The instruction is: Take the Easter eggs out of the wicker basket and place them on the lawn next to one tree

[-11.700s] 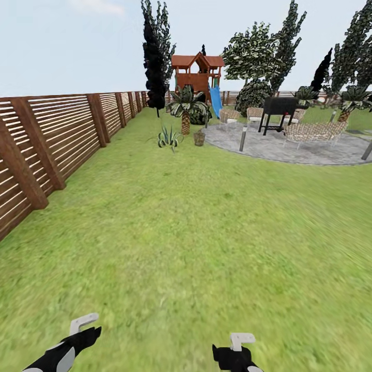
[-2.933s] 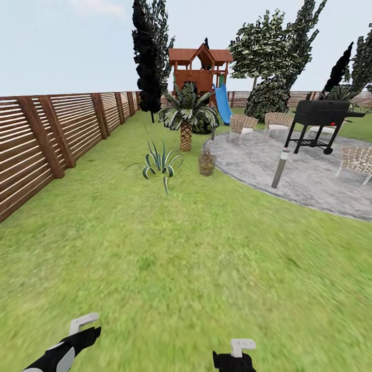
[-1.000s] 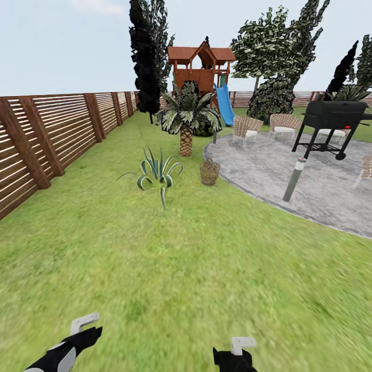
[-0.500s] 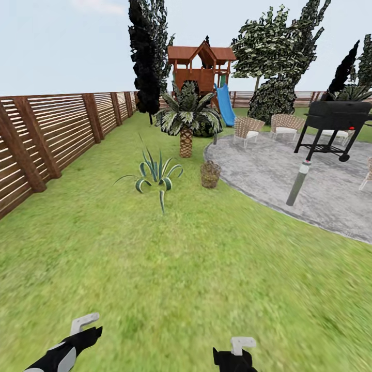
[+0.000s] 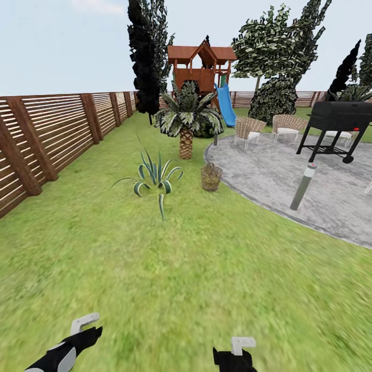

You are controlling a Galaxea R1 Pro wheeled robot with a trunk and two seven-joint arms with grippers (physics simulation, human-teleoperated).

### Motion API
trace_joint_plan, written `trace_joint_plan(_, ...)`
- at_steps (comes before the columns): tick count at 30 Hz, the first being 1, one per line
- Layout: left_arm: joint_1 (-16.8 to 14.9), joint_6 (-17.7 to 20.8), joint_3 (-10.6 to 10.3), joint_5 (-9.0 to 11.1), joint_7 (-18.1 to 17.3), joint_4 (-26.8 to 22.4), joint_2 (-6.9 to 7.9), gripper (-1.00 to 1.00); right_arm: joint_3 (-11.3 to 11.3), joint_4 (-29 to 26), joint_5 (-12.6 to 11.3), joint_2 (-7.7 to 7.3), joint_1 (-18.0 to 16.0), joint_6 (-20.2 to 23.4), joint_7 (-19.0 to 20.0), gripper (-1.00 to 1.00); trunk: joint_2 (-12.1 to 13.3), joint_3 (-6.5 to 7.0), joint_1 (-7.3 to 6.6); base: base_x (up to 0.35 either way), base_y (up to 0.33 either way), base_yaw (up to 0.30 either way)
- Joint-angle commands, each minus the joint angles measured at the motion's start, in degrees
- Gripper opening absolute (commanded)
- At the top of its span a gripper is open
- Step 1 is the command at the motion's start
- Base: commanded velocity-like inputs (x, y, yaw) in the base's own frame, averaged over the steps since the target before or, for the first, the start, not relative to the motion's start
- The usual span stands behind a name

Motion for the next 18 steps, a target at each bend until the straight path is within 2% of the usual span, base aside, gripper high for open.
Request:
trace_joint_plan(1, -0.1, -0.2, 0.4, -0.2, -0.3, 0.1, 0.00, 1.00, 0.3, -0.1, -0.5, -0.04, 0.0, 0.2, -0.3, 1.00, -0.1, -0.11, 0.06, 0.290, 0.000, 0.000)
trace_joint_plan(18, -0.1, 0.3, 0.4, -0.2, -0.6, 0.1, 0.12, 1.00, 0.2, -0.2, -0.5, -0.11, 0.0, 0.0, 0.0, 1.00, -0.1, -0.11, 0.06, 0.290, 0.000, 0.000)
